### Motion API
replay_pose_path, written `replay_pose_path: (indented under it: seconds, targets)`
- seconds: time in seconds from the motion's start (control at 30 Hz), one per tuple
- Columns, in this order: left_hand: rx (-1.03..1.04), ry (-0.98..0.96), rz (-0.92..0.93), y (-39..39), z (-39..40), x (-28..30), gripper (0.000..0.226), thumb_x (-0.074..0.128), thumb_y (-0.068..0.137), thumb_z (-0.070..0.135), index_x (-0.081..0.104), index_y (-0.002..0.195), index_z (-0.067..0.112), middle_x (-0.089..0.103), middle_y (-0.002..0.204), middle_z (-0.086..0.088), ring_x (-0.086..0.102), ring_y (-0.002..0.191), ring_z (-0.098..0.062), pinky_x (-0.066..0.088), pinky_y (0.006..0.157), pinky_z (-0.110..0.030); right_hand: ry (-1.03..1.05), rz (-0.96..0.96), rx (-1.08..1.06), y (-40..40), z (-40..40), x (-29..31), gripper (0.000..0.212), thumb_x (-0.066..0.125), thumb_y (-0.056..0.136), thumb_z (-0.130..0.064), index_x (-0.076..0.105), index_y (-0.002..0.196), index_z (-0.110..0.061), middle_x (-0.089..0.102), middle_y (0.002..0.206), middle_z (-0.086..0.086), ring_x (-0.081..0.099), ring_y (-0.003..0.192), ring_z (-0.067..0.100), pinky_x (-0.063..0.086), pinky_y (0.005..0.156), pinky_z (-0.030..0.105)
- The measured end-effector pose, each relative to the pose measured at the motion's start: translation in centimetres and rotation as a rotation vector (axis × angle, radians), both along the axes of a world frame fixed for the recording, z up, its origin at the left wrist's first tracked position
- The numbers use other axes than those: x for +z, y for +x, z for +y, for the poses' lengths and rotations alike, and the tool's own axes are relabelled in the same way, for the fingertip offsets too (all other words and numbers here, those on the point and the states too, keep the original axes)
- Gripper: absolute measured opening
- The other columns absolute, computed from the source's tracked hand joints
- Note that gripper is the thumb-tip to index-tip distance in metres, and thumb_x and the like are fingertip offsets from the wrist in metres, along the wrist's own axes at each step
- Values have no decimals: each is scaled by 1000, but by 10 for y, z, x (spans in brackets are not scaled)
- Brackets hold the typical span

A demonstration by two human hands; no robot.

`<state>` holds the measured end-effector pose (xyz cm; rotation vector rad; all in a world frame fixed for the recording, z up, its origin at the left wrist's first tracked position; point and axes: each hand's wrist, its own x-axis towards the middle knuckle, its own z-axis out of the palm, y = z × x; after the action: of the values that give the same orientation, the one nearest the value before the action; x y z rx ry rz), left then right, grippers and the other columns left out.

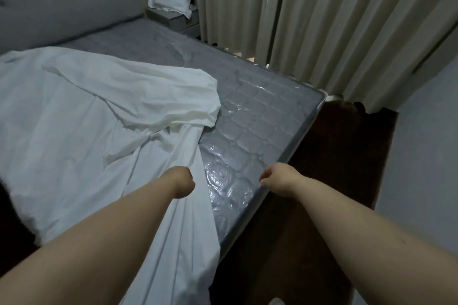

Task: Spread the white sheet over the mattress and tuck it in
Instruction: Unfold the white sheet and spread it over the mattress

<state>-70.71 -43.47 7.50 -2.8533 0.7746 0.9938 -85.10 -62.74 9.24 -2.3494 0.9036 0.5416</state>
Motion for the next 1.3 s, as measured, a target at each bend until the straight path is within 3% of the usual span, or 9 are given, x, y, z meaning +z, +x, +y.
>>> replay_pose_path:
  seconds: [0.23, 0.4, 0.6, 0.77, 0.9, 1.03, 1.1, 1.2, 1.3]
  targets:
    - [270, -33, 36, 37, -62, -24, 41, 44, 97, 28, 51, 131, 7, 53, 135, -11, 50, 123, -27, 41, 99, -30, -39, 103, 263, 94, -97, -17, 25, 51, 94, -19, 69, 110, -12, 67, 117, 6, 60, 108, 23, 46, 89, 29]
    - [477, -77, 125, 95, -93, -78, 45, 45, 97, 31, 46, 135, 7, 49, 139, -10, 49, 125, -27, 41, 100, -31, 29, 101, 427, 179, -111, -58, 25, 49, 93, -18, 67, 110, -19, 66, 113, 3, 58, 95, 20, 40, 76, 21]
    - [640, -105, 268, 151, -129, -147, 49, 44, 97, 33, 40, 140, 9, 46, 143, -9, 46, 128, -26, 38, 102, -30, 42, 85, 463, 266, -146, -119, 24, 48, 94, -18, 68, 107, -21, 66, 113, 1, 61, 96, 19, 46, 78, 24]
    - [750, -77, 337, 185, -139, -206, 55, 44, 97, 33, 33, 145, 9, 40, 148, -9, 42, 133, -26, 36, 102, -27, 72, 106, 492, 324, -155, -187, 25, 45, 95, -15, 66, 109, -20, 65, 113, 0, 57, 92, 18, 37, 73, 19]
    - [842, -79, 313, 212, -145, -267, 63, 49, 93, 40, 30, 146, 12, 39, 147, -11, 42, 131, -28, 38, 103, -31, 148, 100, 515, 366, -147, -251, 27, 46, 93, -13, 66, 111, -20, 64, 120, 4, 59, 109, 24, 44, 90, 25]
    - [876, 16, 260, 225, -163, -315, 98, 61, 79, 59, 4, 152, 26, -8, 159, -9, 10, 145, -33, 23, 113, -50, 198, 115, 580, 388, -148, -284, 31, 46, 94, -12, 62, 119, -19, 62, 124, 4, 57, 113, 24, 46, 98, 33]
    - [957, 46, 203, 235, -169, -327, 97, 61, 81, 58, 1, 152, 30, -20, 158, -3, 1, 146, -31, 20, 112, -53, 190, 141, 624, 399, -155, -292, 32, 46, 93, -10, 61, 121, -17, 62, 124, 4, 57, 113, 24, 46, 99, 35]
    - [1037, 26, -1, 242, -165, -323, 46, 49, 92, 25, 40, 137, 18, 16, 152, -11, 28, 131, -34, 36, 102, -44, 159, 157, 666, 408, -162, -294, 31, 49, 92, -12, 61, 120, -19, 63, 121, 2, 58, 109, 22, 45, 95, 29]
    - [1185, -128, -90, 244, -154, -298, 31, 43, 90, 10, 52, 119, 9, 42, 128, -17, 45, 112, -35, 41, 94, -39, 161, 160, 704, 414, -155, -282, 36, 47, 92, -10, 59, 124, -21, 61, 126, 1, 58, 112, 20, 42, 93, 24]
